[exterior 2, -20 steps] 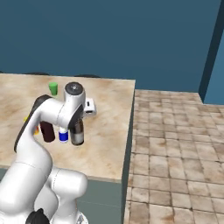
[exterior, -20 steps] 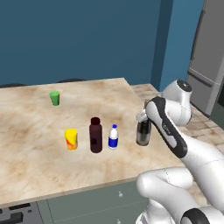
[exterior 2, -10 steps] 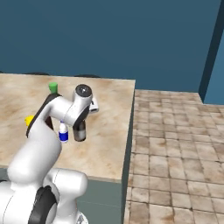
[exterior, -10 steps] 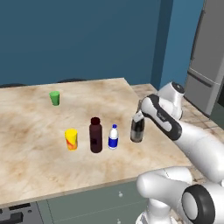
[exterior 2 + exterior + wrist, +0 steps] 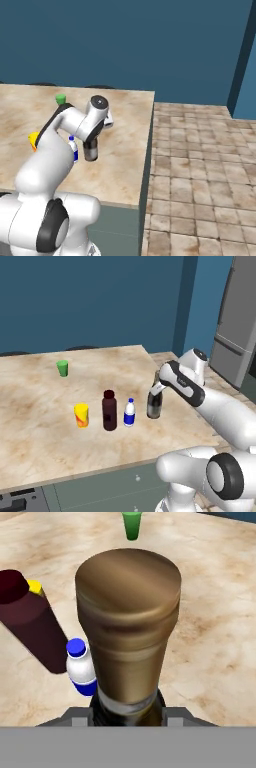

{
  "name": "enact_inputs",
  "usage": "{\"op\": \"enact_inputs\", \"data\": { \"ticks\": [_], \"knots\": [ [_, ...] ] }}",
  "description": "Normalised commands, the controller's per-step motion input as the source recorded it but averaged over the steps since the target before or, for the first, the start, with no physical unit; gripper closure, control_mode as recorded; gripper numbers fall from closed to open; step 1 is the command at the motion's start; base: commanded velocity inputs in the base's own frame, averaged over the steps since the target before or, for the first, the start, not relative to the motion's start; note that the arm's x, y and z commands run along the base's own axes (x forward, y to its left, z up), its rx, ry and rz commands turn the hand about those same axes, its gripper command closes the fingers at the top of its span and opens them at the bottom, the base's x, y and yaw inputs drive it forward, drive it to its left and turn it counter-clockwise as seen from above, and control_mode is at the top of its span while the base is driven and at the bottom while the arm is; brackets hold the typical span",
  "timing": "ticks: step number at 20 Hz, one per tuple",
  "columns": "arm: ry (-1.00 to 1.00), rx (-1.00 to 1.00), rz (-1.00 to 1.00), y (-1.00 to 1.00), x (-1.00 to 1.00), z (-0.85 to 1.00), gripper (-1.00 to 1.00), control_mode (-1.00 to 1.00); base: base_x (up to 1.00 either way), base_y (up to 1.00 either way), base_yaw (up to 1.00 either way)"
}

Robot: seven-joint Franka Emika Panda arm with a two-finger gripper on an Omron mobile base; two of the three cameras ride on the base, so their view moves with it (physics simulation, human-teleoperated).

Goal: Place the drinks on the dining counter in a tight cluster.

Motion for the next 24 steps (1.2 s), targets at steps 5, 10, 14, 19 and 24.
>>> {"op": "enact_inputs", "data": {
  "ticks": [5, 10, 14, 19, 24],
  "knots": [
    [0.0, 0.0, 0.01, 0.23, 0.02, -0.11, 1.0, -1.0, 0.0, 0.0, 0.0],
    [0.0, 0.0, 0.0, 0.08, 0.13, -0.21, 1.0, -1.0, 0.0, 0.0, 0.0],
    [0.0, 0.0, 0.0, 0.0, 0.27, -0.35, 1.0, -1.0, 0.0, 0.0, 0.0],
    [-0.02, 0.0, 0.0, 0.0, 0.36, -0.16, 1.0, -1.0, 0.0, 0.0, 0.0],
    [-0.01, 0.0, 0.0, 0.0, 0.12, -0.24, 1.0, -1.0, 0.0, 0.0, 0.0]
  ]
}}
